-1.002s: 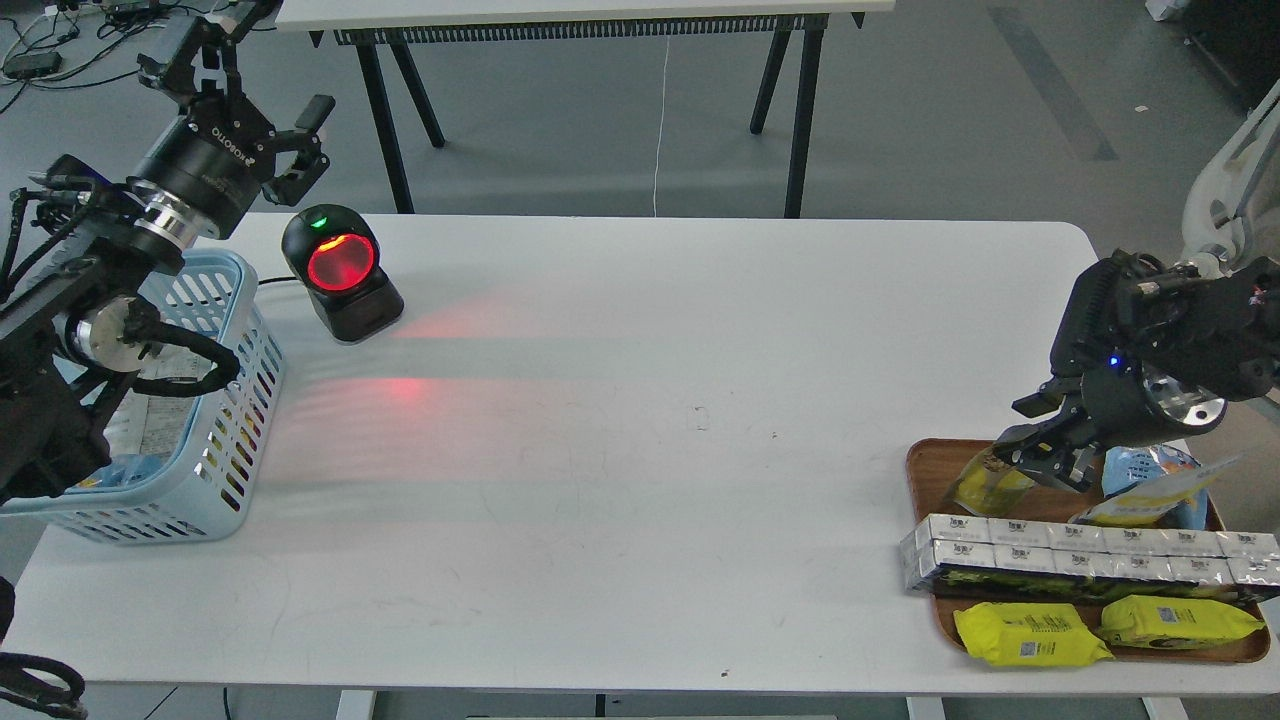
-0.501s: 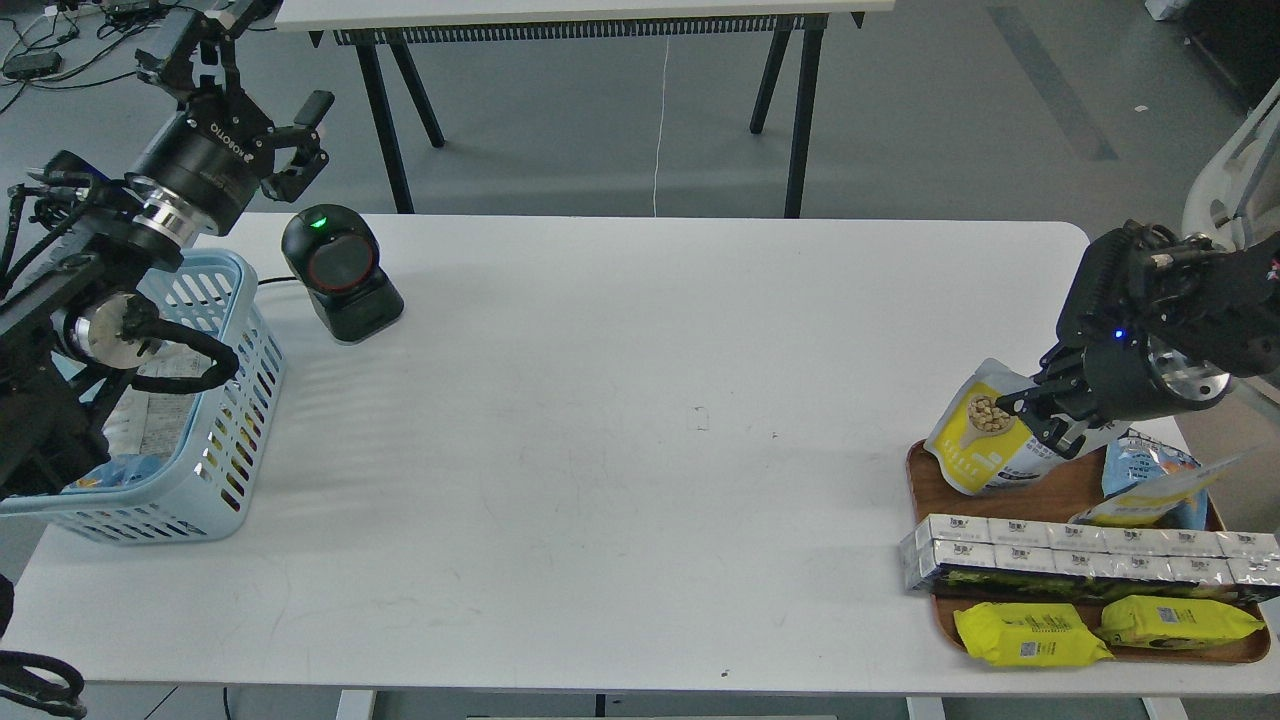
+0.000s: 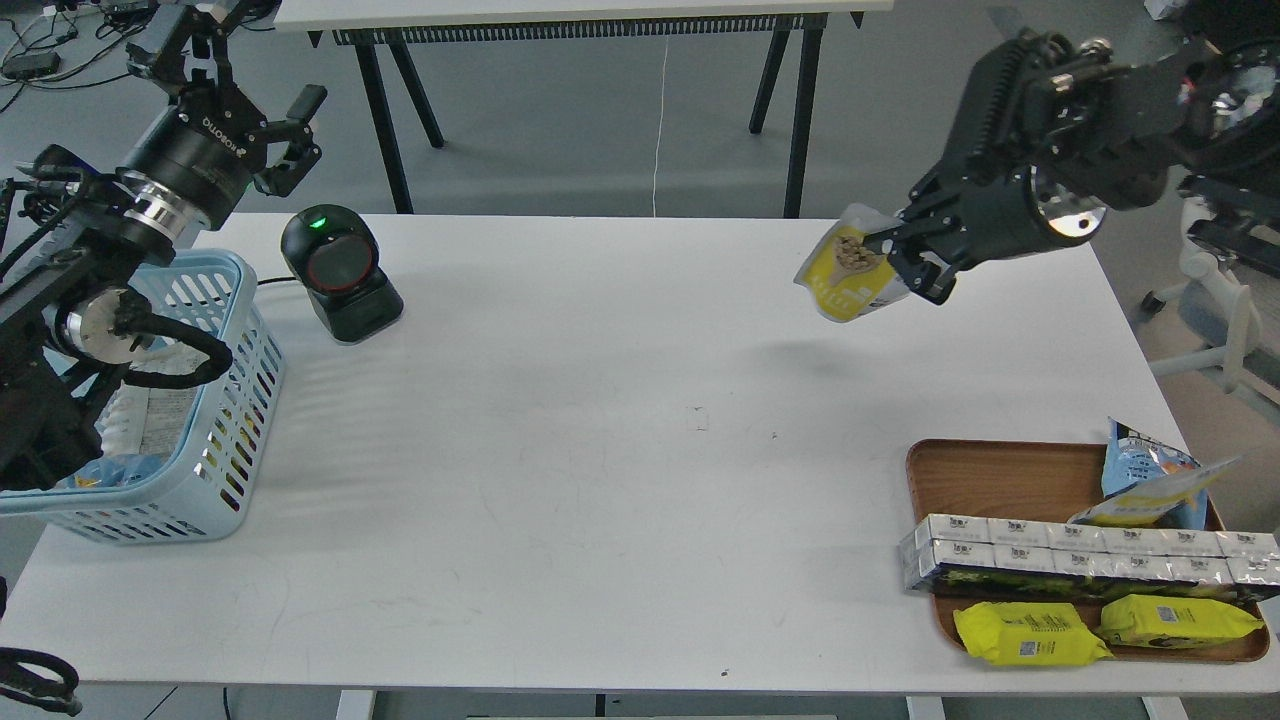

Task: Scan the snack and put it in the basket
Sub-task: 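Lift the packet and carry it to the table center with the right gripper, then release the packet on the table and raise the right gripper away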

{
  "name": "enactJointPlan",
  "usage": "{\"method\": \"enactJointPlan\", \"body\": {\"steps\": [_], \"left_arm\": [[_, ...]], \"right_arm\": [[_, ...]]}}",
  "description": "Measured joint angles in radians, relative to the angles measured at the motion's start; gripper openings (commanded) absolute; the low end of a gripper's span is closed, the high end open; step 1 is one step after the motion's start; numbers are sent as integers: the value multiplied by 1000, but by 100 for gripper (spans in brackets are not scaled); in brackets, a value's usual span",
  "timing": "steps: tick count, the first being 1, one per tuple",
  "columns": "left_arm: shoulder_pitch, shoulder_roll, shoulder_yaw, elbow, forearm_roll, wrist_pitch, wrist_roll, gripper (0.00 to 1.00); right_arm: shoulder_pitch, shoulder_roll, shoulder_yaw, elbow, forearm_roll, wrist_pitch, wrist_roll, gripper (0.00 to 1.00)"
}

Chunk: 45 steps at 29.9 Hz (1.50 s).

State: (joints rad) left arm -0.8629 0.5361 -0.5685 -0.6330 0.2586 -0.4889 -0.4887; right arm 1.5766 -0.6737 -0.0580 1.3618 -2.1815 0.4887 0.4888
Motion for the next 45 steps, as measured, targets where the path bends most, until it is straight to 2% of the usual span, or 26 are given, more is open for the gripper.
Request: {"method": "enactJointPlan", "body": {"steps": [6, 10, 13, 18, 29, 30, 31, 32, 33, 34, 38, 45], "left_arm": [[-11, 1, 0, 28, 0, 0, 0, 100], [-12, 2, 0, 31, 0, 0, 0, 100], [-12, 3, 0, 36, 1, 0, 0, 100], [-8, 3, 0, 48, 1, 0, 0, 100], [-4, -3, -1, 61, -1, 0, 0, 100], [-4, -3, -1, 61, -1, 0, 0, 100], [-4, -4, -1, 61, -1, 0, 0, 100], [-4, -4, -1, 61, -1, 0, 0, 100], [-4, -4, -1, 62, -1, 0, 0, 100], [-4, -5, -1, 64, -1, 0, 0, 100], [-4, -8, -2, 72, -2, 0, 0, 100], [-7, -9, -2, 73, -1, 0, 0, 100]], "right_arm": [[28, 327, -7, -154, 0, 0, 0, 0], [28, 503, -36, -253, 0, 0, 0, 0], [28, 590, -57, -278, 0, 0, 0, 0], [27, 652, -93, -282, 0, 0, 0, 0], [23, 656, -141, -228, 68, 0, 0, 1], [23, 656, -147, -221, 83, 0, 0, 4], [24, 656, -151, -217, 95, 0, 0, 11], [24, 657, -153, -214, 103, 0, 0, 34], [24, 657, -154, -213, 107, 0, 0, 70], [24, 658, -155, -213, 112, 0, 0, 90], [15, 661, -155, -213, 167, 0, 0, 95], [20, 663, -117, -280, 334, 0, 0, 95]]}}
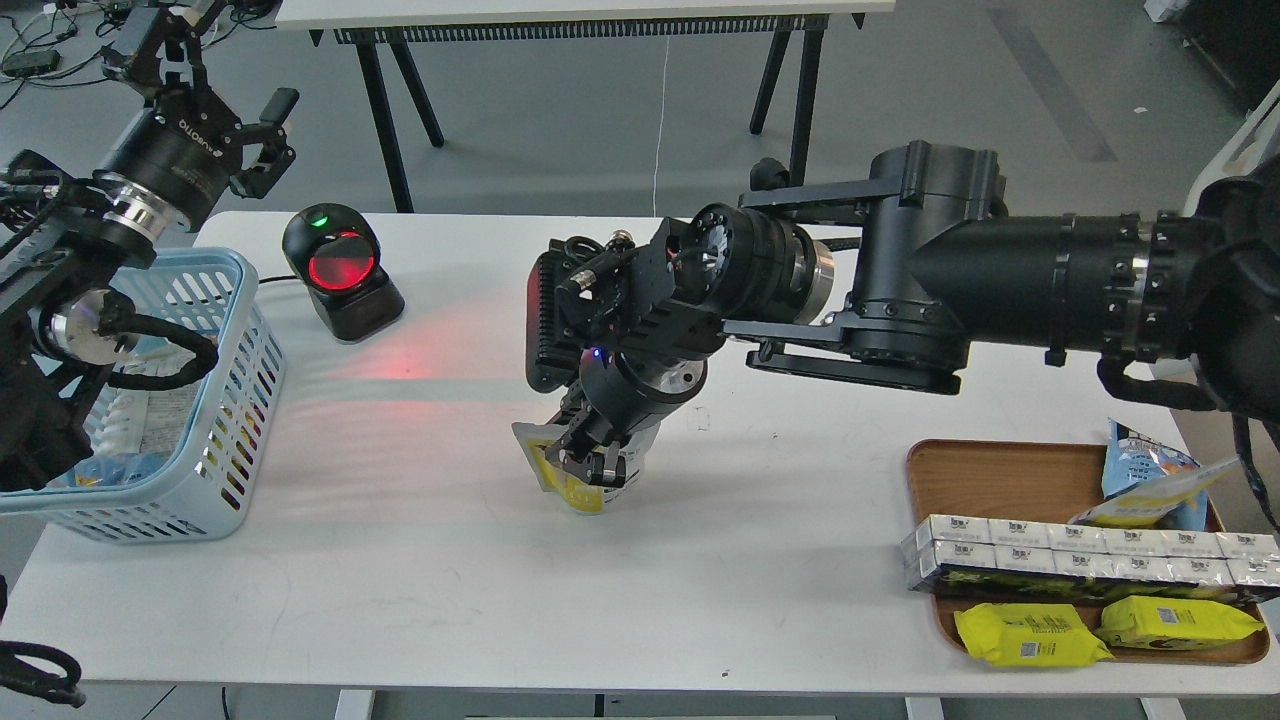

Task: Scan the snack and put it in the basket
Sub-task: 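Release the packet on the table and raise the right gripper away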

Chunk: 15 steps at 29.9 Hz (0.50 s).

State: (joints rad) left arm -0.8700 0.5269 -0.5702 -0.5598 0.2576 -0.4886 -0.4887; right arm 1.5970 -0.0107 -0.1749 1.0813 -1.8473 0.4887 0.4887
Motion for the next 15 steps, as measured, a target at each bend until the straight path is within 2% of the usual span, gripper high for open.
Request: {"method": "enactJointPlan", "body": {"steps": [4, 8, 15], "left_arm": [[-15, 0, 0, -7, 3, 0, 0, 100], [-85, 20, 0, -37, 20, 0, 0, 100], [-272, 88, -10, -47, 15, 0, 0, 100]], "right_arm": [[-4, -11, 98, -173, 165, 0, 0, 95], [-28, -66, 143, -350, 444, 0, 0, 95], [-111, -220, 161, -399, 889, 0, 0, 95]]}}
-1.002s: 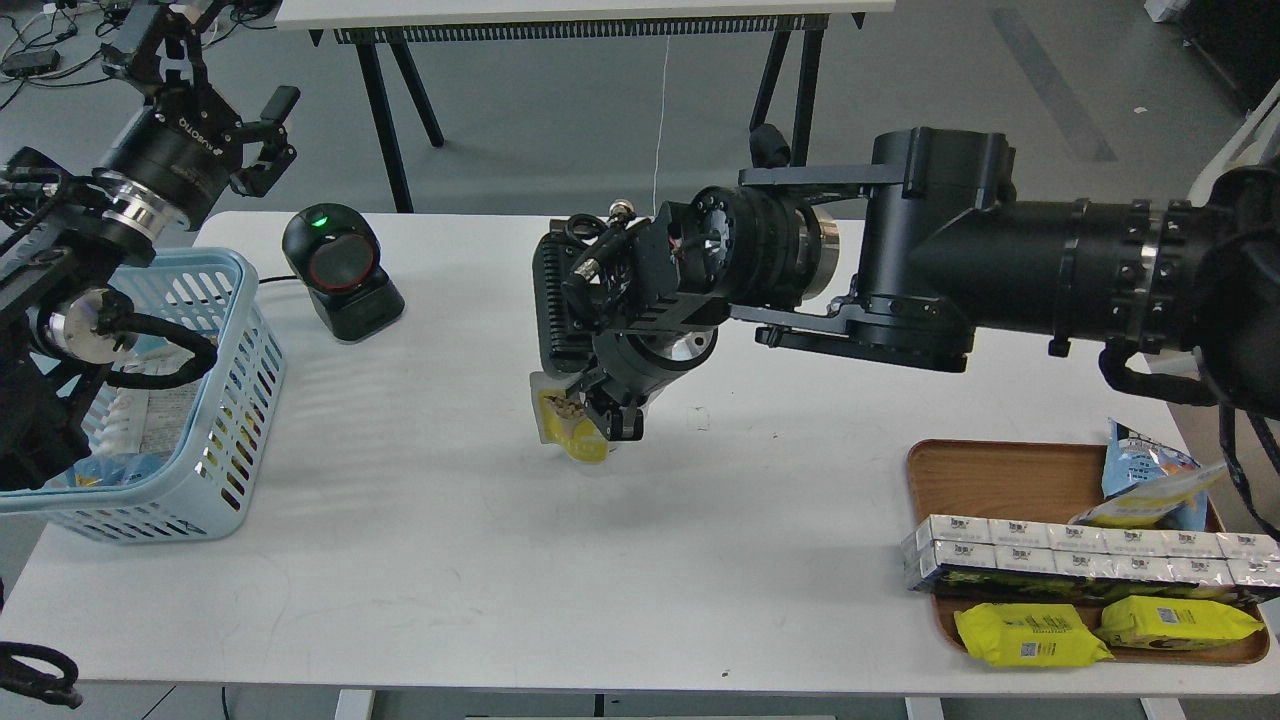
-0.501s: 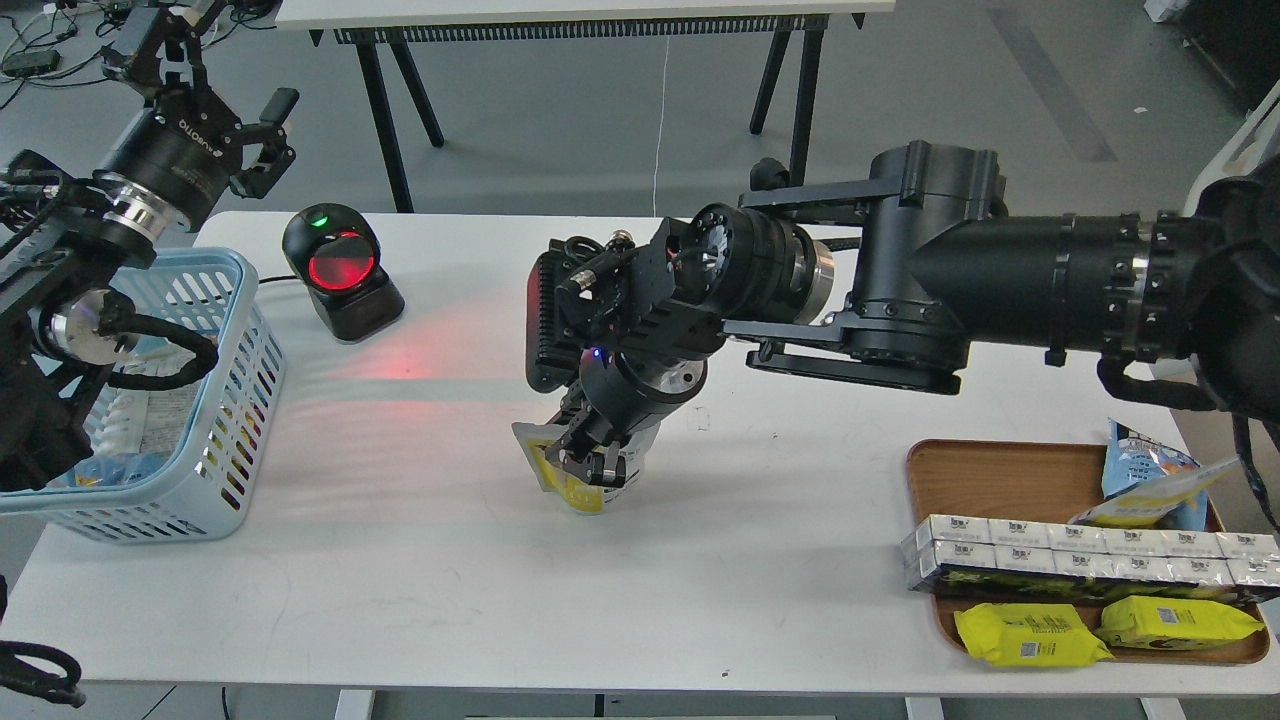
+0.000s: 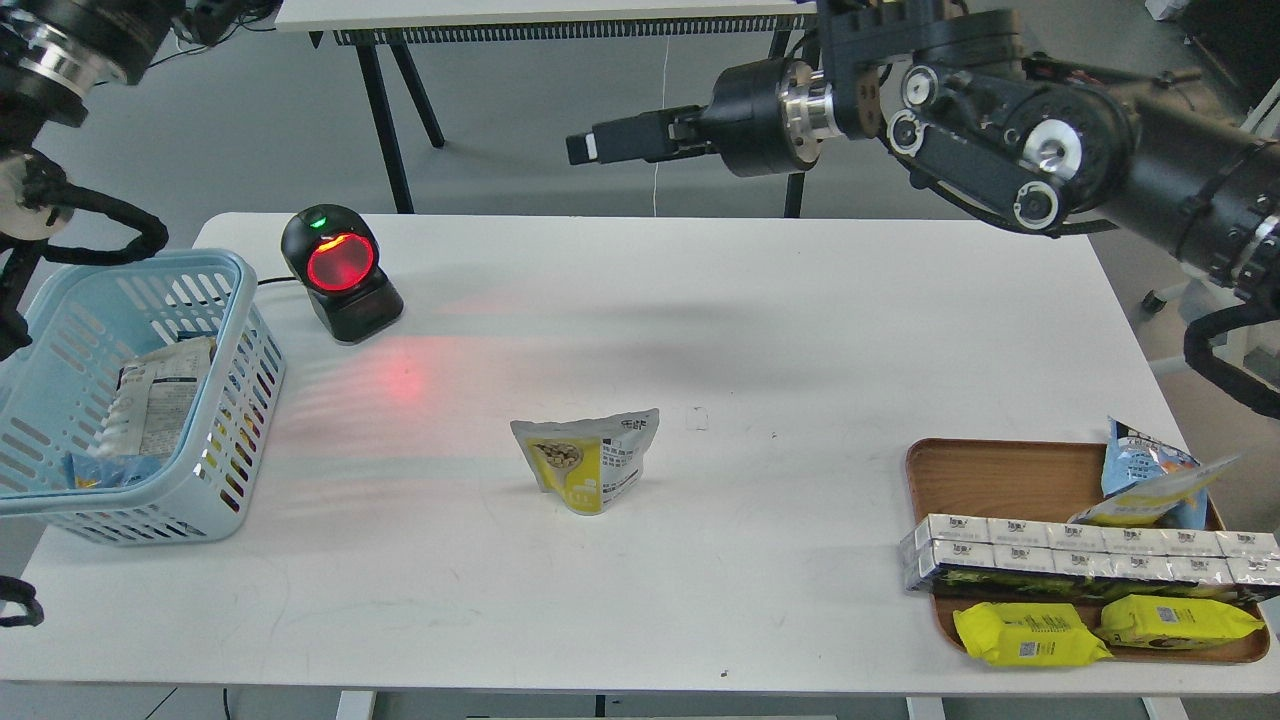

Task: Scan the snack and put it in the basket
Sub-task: 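Release the packet on the table and raise the right gripper away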

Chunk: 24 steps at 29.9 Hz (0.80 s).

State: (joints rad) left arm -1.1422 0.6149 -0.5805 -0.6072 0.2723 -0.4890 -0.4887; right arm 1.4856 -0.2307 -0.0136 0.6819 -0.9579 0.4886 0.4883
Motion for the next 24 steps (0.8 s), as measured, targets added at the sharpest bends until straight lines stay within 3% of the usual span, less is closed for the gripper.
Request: {"method": "enactJointPlan", "body": {"steps": [8, 13, 18, 24], "left_arm": [[-17, -49, -187, 26, -128, 1, 0, 100], [-29, -71, -190, -43, -145, 1, 0, 100], [-170, 67, 51, -197, -139, 0, 0, 100], [-445, 153, 433, -333, -3, 0, 0, 100]], "right_arm": [[-45, -129, 16, -2, 329, 0, 0, 95], [-79, -201, 58, -1, 404, 0, 1, 95], [-184, -246, 125, 6, 596, 0, 1, 95], [-302, -243, 170, 13, 753, 0, 1, 95]]}}
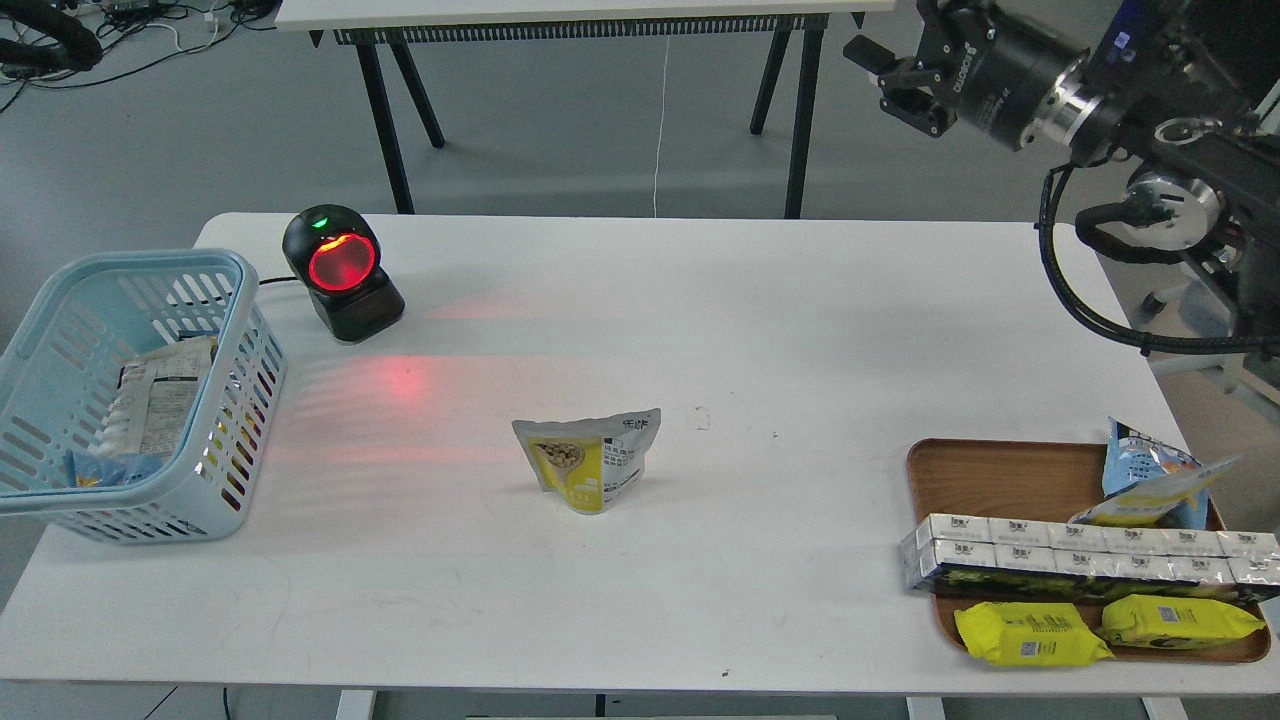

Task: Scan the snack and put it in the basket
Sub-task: 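Release the packet on the table and raise the right gripper away, then reach the left gripper down to the yellow packet on the table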

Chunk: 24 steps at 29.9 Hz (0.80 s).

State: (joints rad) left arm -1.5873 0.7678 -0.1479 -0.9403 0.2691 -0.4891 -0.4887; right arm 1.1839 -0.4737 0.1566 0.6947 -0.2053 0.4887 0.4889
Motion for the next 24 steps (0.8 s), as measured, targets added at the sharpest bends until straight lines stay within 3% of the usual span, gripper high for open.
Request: {"method": "enactJointPlan", "body": {"steps": [7, 14, 24], "left_arm": [[-338, -29, 439, -232, 374, 0, 0, 100], [-595, -250, 880, -475, 654, 0, 0, 100], [-653, -495, 1081, -524, 808, 0, 0, 99]], "right_arm": [[-86, 3, 104, -2, 50, 0, 0, 95], [-167, 5, 145, 11, 148, 0, 0, 95], [-229, 4, 152, 65, 228, 0, 0, 95]]}}
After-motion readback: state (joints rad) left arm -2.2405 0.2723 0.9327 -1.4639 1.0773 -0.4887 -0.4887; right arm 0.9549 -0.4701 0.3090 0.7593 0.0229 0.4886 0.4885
